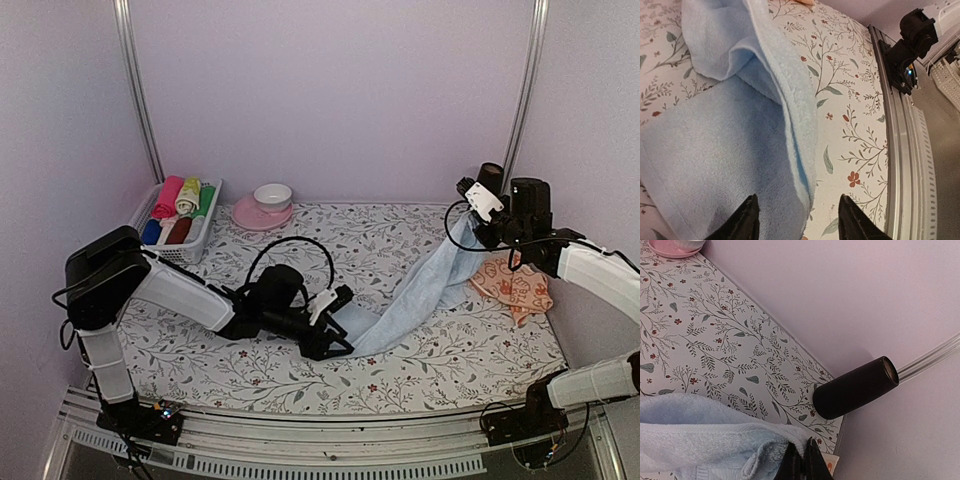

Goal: Roll the towels
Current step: Pick up the towel from the center of the board.

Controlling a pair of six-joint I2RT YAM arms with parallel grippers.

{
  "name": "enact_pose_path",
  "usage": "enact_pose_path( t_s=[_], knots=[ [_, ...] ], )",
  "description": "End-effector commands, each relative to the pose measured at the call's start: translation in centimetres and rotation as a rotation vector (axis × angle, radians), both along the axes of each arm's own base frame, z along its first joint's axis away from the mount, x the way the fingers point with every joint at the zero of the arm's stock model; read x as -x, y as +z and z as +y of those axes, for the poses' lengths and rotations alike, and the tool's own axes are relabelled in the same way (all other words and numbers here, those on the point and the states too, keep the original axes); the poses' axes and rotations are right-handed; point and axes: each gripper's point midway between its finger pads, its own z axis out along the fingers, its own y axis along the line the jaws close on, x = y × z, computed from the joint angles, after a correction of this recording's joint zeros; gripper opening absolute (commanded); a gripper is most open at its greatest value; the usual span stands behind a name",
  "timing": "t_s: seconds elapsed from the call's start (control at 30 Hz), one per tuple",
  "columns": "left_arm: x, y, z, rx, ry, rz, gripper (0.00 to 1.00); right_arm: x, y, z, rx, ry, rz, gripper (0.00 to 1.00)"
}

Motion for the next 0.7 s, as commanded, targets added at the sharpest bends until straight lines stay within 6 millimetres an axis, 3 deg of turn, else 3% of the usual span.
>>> enact_pose_path(
  t_s=[0.0, 0.23, 0.53, 0.6, 0.67],
  knots=[
    [-0.1, 0.6, -1.4, 0.033, -0.021, 0.001, 0.45, -0.2, 0.5, -0.2, -0.004, -0.015, -0.025, 0.03],
    [0.3, -0.1, -1.2, 0.011, -0.038, 0.015, 0.33, -0.1, 0.7, -0.2, -0.008, -0.017, -0.033, 0.03],
    [0.2, -1.3, -1.3, -0.024, -0.035, 0.048, 0.30, -0.1, 0.8, -0.2, -0.009, -0.014, -0.039, 0.03],
    [0.2, -1.2, -1.4, -0.024, -0.036, 0.050, 0.24, -0.1, 0.8, -0.2, -0.009, -0.012, -0.039, 0.03],
    [0.3, -2.8, -1.2, -0.052, -0.034, 0.071, 0.15, 0.0, 0.8, -0.1, -0.009, -0.009, -0.039, 0.03]
  ],
)
